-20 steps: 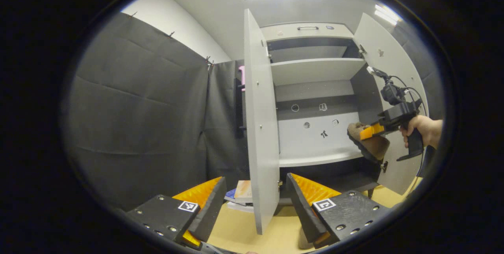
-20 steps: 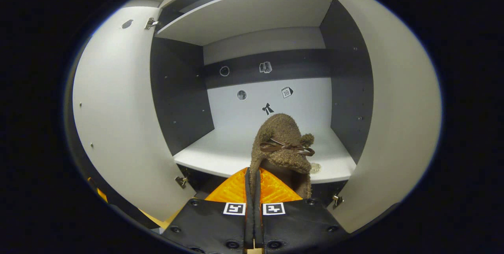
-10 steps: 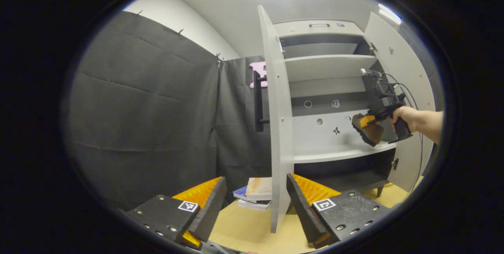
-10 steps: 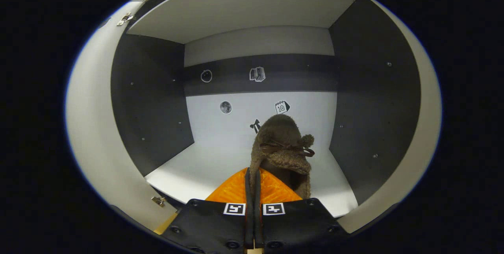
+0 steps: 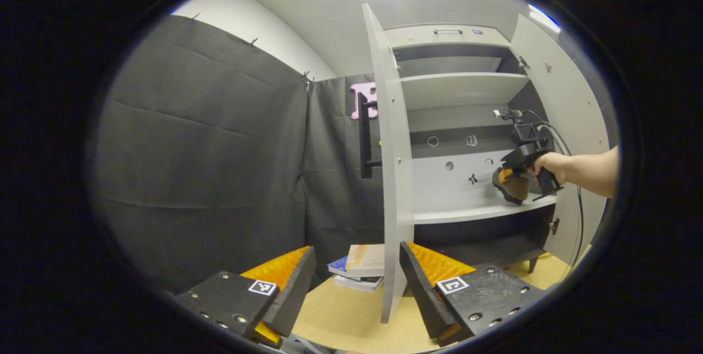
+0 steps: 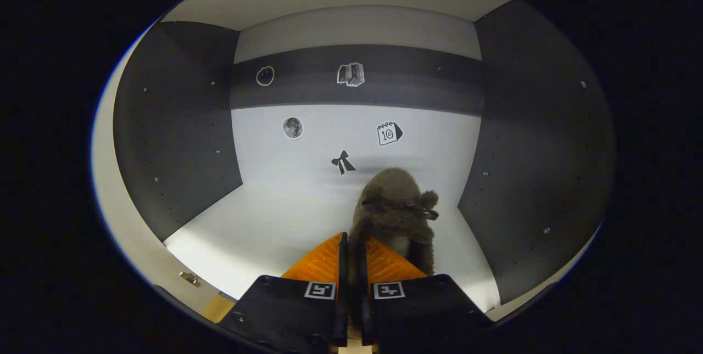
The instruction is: Grab one shoe with the right hand and put it into the shoe cabinet, grab the other shoe with the left hand and put it into the shoe cabinet; then close the right door with the right hand and the left door with the left hand.
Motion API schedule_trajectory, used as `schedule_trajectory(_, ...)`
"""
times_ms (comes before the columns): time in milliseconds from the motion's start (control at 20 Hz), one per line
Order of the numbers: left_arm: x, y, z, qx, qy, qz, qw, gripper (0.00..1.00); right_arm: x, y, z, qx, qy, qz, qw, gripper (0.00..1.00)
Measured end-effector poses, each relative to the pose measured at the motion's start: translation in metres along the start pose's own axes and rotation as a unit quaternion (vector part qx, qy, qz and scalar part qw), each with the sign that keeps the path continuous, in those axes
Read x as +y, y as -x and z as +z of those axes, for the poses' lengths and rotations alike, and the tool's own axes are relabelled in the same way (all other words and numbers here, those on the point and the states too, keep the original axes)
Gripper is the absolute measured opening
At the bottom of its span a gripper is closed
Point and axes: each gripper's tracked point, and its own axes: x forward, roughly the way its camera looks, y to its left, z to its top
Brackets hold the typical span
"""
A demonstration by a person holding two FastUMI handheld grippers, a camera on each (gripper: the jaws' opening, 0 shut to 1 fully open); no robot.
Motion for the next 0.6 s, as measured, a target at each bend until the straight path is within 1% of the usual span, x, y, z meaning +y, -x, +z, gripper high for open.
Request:
schedule_trajectory(50, -0.002, 0.001, 0.000, 0.000, 0.000, -0.002, 1.000, 0.89, 0.002, 0.003, 0.005, -0.010, -0.003, 0.004, 1.000, 0.16)
schedule_trajectory(100, -0.005, 0.002, 0.001, -0.001, 0.000, -0.004, 1.000, 0.89, 0.005, 0.007, 0.010, -0.018, -0.008, 0.010, 1.000, 0.33)
schedule_trajectory(150, -0.007, 0.001, 0.001, -0.001, 0.001, -0.006, 1.000, 0.89, 0.005, 0.013, 0.016, -0.028, -0.011, 0.015, 0.999, 0.43)
schedule_trajectory(200, -0.010, 0.001, 0.002, -0.001, 0.001, -0.009, 1.000, 0.89, 0.004, 0.019, 0.022, -0.040, -0.011, 0.015, 0.999, 0.62)
schedule_trajectory(250, -0.015, 0.001, 0.001, 0.000, 0.002, -0.014, 1.000, 0.89, 0.002, 0.027, 0.027, -0.052, -0.009, 0.016, 0.998, 0.69)
schedule_trajectory(300, -0.020, 0.002, 0.001, 0.001, 0.003, -0.019, 1.000, 0.89, 0.002, 0.037, 0.032, -0.066, -0.008, 0.018, 0.998, 0.86)
schedule_trajectory(350, -0.025, 0.003, 0.000, 0.002, 0.004, -0.026, 1.000, 0.89, 0.001, 0.049, 0.038, -0.081, -0.007, 0.020, 0.997, 0.93)
schedule_trajectory(400, -0.031, 0.003, 0.000, 0.003, 0.004, -0.034, 0.999, 0.93, 0.000, 0.060, 0.041, -0.096, -0.005, 0.021, 0.995, 1.00)
schedule_trajectory(450, -0.039, 0.002, 0.000, 0.004, 0.003, -0.042, 0.999, 0.89, -0.002, 0.075, 0.045, -0.112, -0.002, 0.020, 0.994, 0.96)
schedule_trajectory(500, -0.046, 0.002, 0.000, 0.005, 0.003, -0.052, 0.999, 0.89, -0.003, 0.087, 0.046, -0.126, 0.001, 0.018, 0.992, 1.00)
schedule_trajectory(550, -0.054, 0.002, -0.002, 0.007, 0.004, -0.062, 0.998, 0.96, -0.005, 0.100, 0.047, -0.139, 0.004, 0.015, 0.990, 1.00)
schedule_trajectory(600, -0.063, 0.000, -0.004, 0.010, 0.006, -0.074, 0.997, 0.96, -0.008, 0.112, 0.046, -0.151, 0.005, 0.013, 0.988, 0.96)
